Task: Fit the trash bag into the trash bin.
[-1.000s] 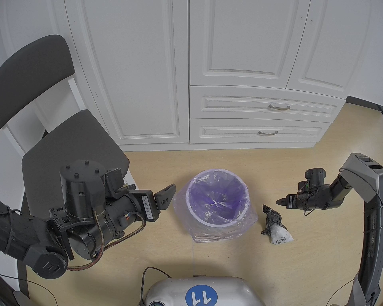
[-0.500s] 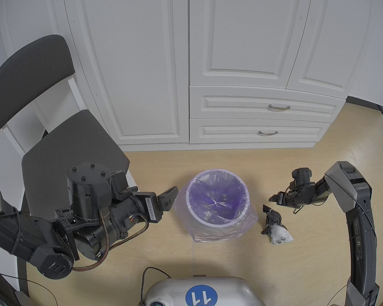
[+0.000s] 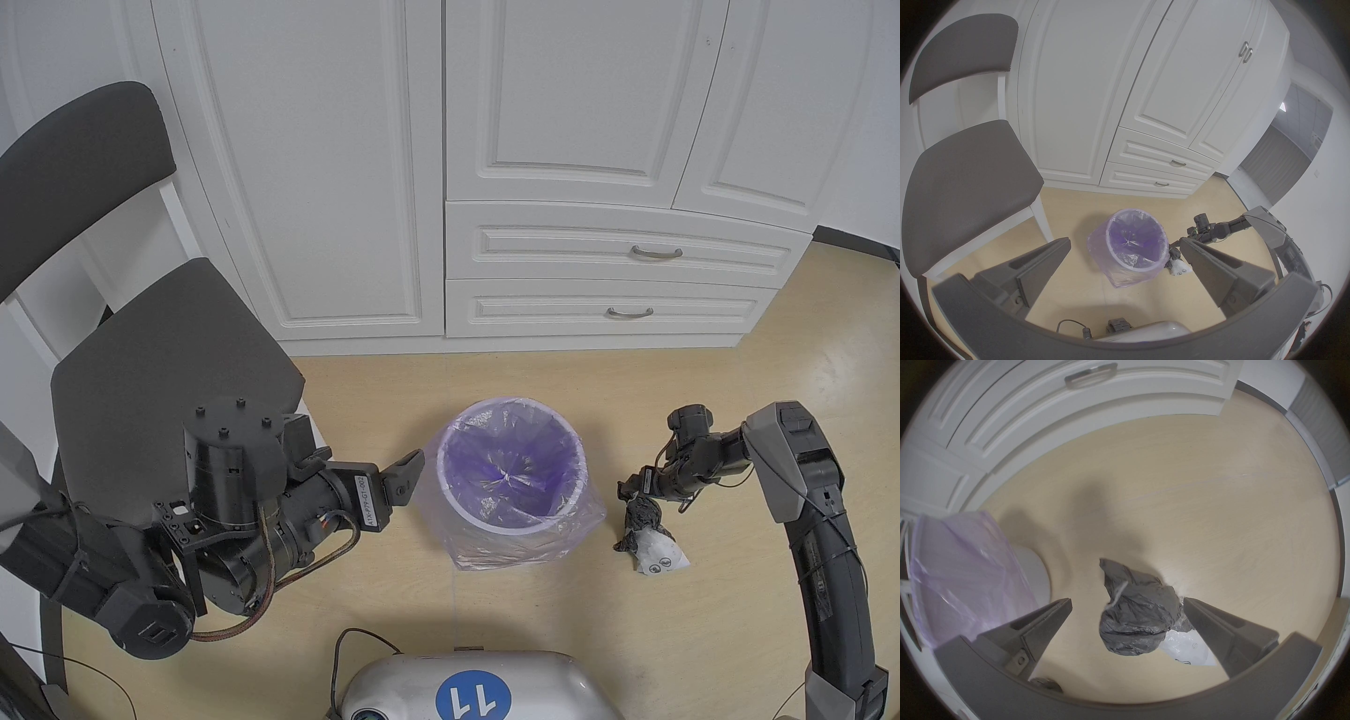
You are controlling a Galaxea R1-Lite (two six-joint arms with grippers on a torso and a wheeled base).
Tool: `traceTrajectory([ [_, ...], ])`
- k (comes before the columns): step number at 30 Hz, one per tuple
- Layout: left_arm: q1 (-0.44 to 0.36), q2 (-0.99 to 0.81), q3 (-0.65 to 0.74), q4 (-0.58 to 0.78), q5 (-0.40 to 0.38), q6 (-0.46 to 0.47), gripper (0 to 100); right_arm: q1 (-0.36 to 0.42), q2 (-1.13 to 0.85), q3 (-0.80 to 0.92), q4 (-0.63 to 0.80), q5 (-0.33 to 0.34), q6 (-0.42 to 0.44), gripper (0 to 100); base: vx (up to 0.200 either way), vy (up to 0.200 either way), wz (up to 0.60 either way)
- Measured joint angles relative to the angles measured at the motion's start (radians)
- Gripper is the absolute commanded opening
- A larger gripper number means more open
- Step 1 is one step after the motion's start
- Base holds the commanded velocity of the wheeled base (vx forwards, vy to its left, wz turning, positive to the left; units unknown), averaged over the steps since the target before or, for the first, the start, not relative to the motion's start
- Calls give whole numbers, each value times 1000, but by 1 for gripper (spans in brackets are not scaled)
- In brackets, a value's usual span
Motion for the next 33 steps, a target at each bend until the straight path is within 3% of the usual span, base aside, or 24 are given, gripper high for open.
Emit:
traceTrajectory([
  [6, 3, 23, -2, -3, 1, 1, 100, 6, 53, -24, 28, -4, -101, 100, 0, 0, 0],
  [17, 6, 66, -2, -53, 3, 3, 100, 7, 104, -28, -28, -57, -134, 100, 0, 0, 0],
  [18, 6, 68, -1, -59, 3, 6, 100, 7, 106, -28, -28, -58, -134, 0, 0, 0, 0],
  [28, 6, 74, 4, -72, 3, 12, 100, 7, 115, -28, -35, -70, -130, 0, 0, 0, 0],
  [33, 8, 71, 4, -72, 4, 10, 100, 7, 114, -28, -54, -107, -121, 0, 0, 0, 0],
])
